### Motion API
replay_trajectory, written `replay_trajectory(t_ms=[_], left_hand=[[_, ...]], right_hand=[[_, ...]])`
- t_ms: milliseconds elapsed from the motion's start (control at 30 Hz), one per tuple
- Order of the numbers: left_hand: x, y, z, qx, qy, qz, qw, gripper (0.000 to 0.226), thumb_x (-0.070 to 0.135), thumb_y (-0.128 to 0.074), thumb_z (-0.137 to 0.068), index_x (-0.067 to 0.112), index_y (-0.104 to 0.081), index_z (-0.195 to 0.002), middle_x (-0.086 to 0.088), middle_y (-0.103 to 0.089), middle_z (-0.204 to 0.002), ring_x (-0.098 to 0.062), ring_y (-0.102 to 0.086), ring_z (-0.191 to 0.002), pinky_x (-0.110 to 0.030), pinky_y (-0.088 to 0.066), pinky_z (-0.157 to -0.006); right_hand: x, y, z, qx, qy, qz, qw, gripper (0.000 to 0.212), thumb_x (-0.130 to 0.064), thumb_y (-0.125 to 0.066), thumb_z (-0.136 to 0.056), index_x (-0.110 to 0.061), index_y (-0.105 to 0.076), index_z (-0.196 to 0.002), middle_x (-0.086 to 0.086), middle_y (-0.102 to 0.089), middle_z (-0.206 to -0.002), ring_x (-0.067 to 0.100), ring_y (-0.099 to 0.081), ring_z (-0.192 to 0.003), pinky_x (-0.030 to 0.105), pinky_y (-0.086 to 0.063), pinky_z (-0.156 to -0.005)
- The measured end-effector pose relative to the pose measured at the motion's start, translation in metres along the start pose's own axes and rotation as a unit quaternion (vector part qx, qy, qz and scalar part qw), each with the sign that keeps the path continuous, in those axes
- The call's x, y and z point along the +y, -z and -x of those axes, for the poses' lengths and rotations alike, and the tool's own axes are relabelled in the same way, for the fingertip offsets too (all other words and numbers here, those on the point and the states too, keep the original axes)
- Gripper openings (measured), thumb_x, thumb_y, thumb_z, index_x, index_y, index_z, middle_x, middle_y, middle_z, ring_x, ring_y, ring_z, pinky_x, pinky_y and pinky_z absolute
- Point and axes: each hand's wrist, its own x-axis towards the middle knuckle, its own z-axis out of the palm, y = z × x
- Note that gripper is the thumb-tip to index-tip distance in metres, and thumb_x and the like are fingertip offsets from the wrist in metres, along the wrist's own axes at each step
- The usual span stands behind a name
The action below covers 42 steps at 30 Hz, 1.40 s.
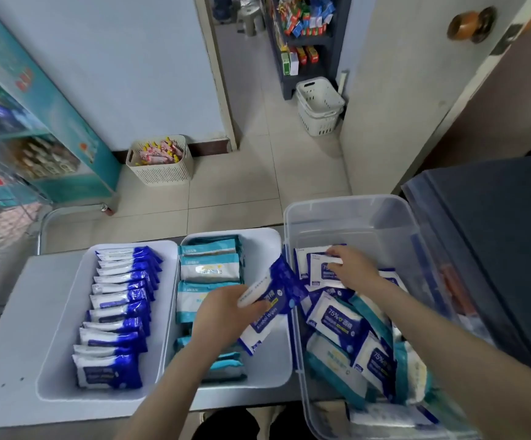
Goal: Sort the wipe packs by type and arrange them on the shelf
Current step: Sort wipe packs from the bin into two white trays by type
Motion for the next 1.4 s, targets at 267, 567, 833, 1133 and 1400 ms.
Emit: replay_trajectory(t_ms=[267,567,833,1133,1400], left_hand=[[-0.033,0.016,0.012,0.091,0.065,0.104,0.988,0.019,0.041,-0.069,-0.082,0.027,-0.061,-0.072,0.01,-0.068,-0.067,-0.001,-0.065,-0.056,-0.019,-0.048,-0.049],[-0.053,0.016,0.012,0.096,0.091,0.148,0.98,0.021,0.044,-0.069,-0.08,0.024,-0.067,-0.082,0.006,-0.072,-0.072,-0.007,-0.069,-0.061,-0.038,-0.06,-0.061],[-0.069,0.026,0.008,0.085,0.096,0.172,0.977,0.021,0.044,-0.07,-0.08,0.024,-0.068,-0.087,0.005,-0.073,-0.077,-0.007,-0.07,-0.065,-0.037,-0.061,-0.063],[-0.108,0.047,0.008,0.068,0.116,0.275,0.952,0.015,0.032,-0.071,-0.083,0.017,-0.069,-0.086,0.002,-0.074,-0.075,-0.011,-0.07,-0.065,-0.024,-0.052,-0.054],[-0.185,0.086,0.005,0.076,0.157,0.333,0.927,0.015,0.025,-0.07,-0.084,0.011,-0.071,-0.082,-0.005,-0.074,-0.075,-0.02,-0.067,-0.067,-0.034,-0.051,-0.063]], right_hand=[[0.004,-0.022,-0.048,-0.038,0.03,0.164,0.985,0.034,-0.032,-0.071,-0.08,-0.017,-0.063,-0.109,0.006,-0.062,-0.114,0.027,-0.056,-0.103,0.033,-0.048,-0.079],[-0.018,-0.021,-0.063,-0.048,0.076,0.298,0.95,0.044,-0.042,-0.07,-0.079,-0.018,-0.057,-0.113,0.003,-0.058,-0.115,0.024,-0.054,-0.107,0.032,-0.043,-0.08],[-0.032,0.016,-0.016,0.066,0.008,0.112,0.991,0.025,-0.037,-0.054,-0.092,-0.016,-0.047,-0.102,0.008,-0.062,-0.095,0.03,-0.058,-0.084,0.036,-0.044,-0.067],[-0.144,0.033,0.058,0.041,0.014,-0.249,0.968,0.008,-0.023,-0.066,-0.087,-0.021,-0.059,-0.091,-0.005,-0.064,-0.079,0.016,-0.06,-0.074,0.025,-0.046,-0.062],[-0.224,-0.067,0.086,-0.24,-0.129,-0.464,0.843,0.034,0.01,-0.066,-0.078,-0.005,-0.061,-0.108,0.014,-0.073,-0.093,0.025,-0.071,-0.078,0.034,-0.058,-0.062]])
